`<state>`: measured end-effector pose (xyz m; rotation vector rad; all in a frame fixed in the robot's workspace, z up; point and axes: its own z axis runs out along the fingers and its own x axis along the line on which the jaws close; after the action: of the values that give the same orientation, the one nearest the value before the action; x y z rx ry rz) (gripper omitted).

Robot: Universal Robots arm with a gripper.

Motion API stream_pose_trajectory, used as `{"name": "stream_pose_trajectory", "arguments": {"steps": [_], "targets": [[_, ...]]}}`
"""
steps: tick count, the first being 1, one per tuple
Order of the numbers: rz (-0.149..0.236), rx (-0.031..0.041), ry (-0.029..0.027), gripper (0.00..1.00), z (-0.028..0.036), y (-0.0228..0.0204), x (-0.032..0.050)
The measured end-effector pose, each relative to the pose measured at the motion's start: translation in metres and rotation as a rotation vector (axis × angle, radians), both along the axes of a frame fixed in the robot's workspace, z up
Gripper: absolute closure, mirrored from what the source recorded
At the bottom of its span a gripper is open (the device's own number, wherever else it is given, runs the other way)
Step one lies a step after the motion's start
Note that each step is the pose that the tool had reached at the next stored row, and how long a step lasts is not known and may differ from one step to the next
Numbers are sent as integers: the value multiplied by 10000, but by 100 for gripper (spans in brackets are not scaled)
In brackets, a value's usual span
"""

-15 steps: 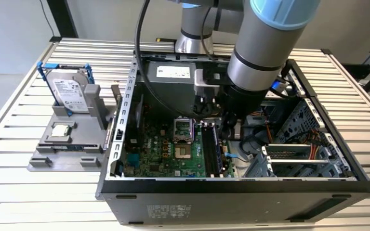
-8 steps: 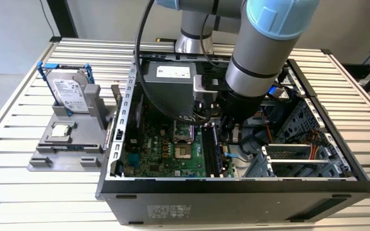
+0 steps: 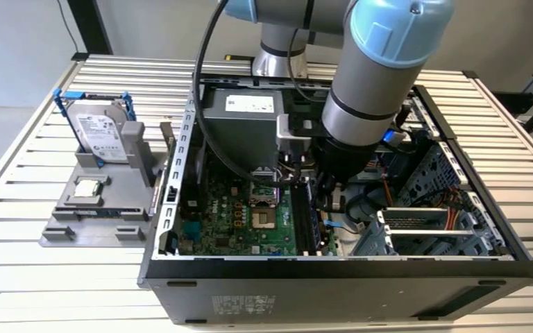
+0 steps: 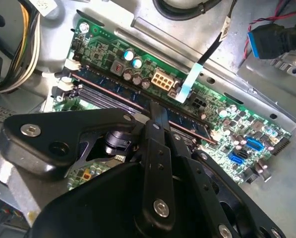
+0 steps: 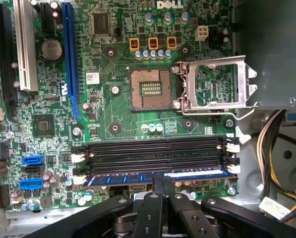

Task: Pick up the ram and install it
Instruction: 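Press down the ram until it locks into place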

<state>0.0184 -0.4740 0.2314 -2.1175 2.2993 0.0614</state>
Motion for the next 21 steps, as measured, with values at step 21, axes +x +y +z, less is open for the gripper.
{"name": "stream_pose_trajectory", "arguments": {"steps": [21], "targets": [[0, 1, 4, 100, 332, 4, 0]]}}
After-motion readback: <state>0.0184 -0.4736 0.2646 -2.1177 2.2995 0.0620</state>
